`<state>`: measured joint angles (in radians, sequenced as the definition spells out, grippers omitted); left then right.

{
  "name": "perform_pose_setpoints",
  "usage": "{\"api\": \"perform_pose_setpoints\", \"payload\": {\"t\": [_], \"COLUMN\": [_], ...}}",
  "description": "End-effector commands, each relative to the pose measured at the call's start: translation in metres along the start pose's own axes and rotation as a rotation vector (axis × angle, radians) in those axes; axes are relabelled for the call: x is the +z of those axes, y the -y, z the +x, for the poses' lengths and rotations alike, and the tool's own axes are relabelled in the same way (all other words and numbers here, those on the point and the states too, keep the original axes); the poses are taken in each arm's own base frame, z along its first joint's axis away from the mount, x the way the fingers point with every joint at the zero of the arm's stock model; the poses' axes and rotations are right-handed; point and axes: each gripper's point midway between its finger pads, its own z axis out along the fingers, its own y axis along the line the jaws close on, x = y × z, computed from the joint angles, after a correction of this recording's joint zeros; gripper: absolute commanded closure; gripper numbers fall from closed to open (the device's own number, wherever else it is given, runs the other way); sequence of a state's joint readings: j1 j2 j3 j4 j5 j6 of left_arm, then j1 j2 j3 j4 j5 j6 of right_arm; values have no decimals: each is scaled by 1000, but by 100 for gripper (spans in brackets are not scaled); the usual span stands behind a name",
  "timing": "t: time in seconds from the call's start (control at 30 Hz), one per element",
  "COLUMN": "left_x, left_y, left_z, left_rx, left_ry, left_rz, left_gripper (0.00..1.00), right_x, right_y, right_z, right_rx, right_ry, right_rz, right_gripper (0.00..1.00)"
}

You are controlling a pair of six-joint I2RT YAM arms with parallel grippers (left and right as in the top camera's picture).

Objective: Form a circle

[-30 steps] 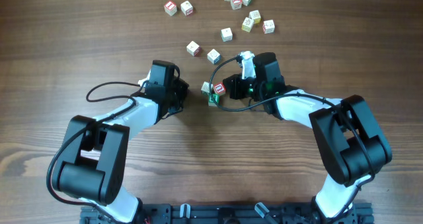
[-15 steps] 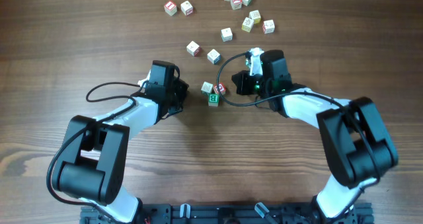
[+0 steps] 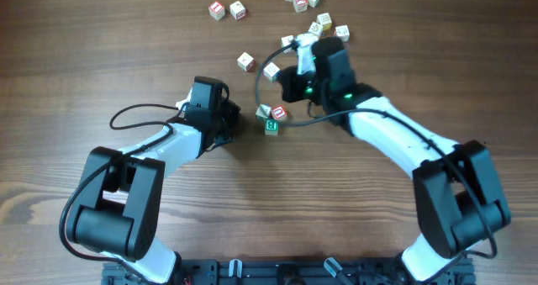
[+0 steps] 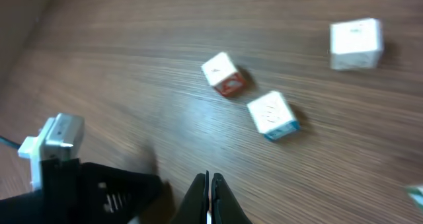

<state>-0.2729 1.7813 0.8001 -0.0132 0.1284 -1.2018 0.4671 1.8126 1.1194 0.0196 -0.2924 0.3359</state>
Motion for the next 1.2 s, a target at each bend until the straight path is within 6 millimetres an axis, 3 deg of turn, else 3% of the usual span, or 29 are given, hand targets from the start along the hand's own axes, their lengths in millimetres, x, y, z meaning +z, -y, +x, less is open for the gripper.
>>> {"api": "perform_pose_setpoints", "payload": {"t": [0.0,0.13,0.4,0.6,0.83,1.17], "left_x": [18,18,17,12,12,11], "left_y": [-63,-61,-71,-85,-87,-89], "left_z": [11,12,7,-3,-4,-6], "left_rx": [-45,-64,-63,-108,-111,-115], "left_ry": [-17,-22,10,19,23,30], "left_rz": [-176,-167,-210,-256,-262,-270], "left_gripper": [86,92,96,96,96,96], "right_x": [17,18,42,52,54,51], "right_y": [-9,5,7,2,15,14], "right_z": [5,-17,9,14,41,64], "right_rx": [-43,-61,-21,-22,-29,-41], "right_ry": [-18,73,-9,-74,-175,-266], "right_rz": [8,97,39,-8,35,12], "right_gripper": [95,95,95,95,95,95]}}
